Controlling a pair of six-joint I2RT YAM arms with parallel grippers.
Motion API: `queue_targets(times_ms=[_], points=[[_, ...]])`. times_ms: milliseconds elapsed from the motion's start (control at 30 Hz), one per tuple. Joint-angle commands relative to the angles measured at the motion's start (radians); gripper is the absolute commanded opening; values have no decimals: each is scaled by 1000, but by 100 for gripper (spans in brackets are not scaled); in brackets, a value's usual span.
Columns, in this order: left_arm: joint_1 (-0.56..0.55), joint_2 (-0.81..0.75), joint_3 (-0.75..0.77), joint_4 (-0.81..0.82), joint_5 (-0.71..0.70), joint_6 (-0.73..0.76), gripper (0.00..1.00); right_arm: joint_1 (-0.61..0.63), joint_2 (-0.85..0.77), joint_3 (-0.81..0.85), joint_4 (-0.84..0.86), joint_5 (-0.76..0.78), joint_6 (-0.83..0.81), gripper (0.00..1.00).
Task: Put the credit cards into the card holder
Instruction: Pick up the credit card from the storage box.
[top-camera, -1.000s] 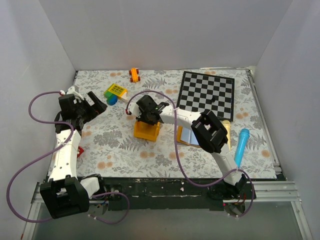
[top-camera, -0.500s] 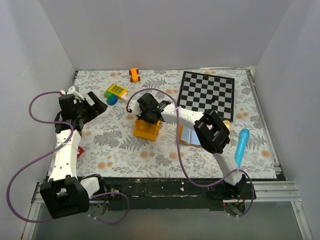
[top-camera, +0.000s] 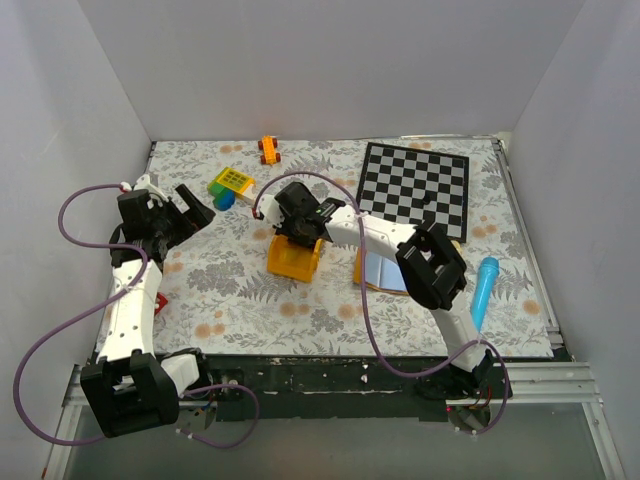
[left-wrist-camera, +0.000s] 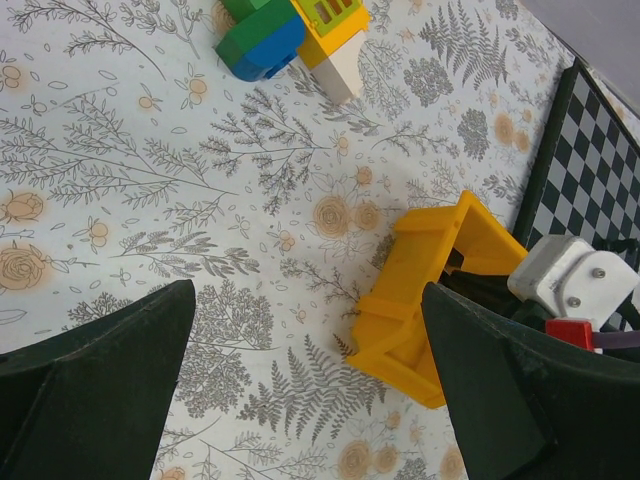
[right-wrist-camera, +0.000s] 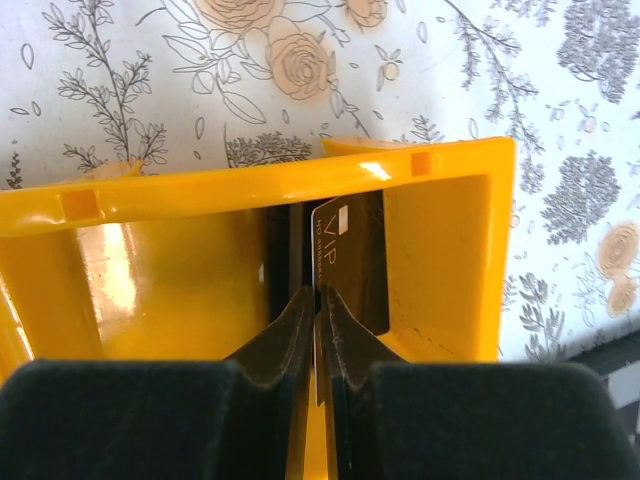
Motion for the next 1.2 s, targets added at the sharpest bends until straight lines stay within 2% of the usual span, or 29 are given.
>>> queue_targets(times_ms=[0,500,533,600,667,733,833,1167], points=[[6,-35,-5,13,16,9,98,6,-81,-14,36,72,17,14],[10,-41,-8,16,19,11,98,0,-123,-5,53,76,48,9],[10,-40,-9,16,19,11,98,0,-118,2,39,56,49,12],[10,-43,-11,17,21,11,98,0,-107,7,18,30,52,25],[10,-47,-14,17,21,11,98,0,-95,1,10,-2,55,51],[10,-50,-17,19,21,11,98,0,-81,-11,19,-30,61,66],[9,-50,-17,21,24,11,98,0,-58,-22,41,-41,74,70],[12,-47,-17,24,30,11,98,0,12,-8,41,-47,75,69]])
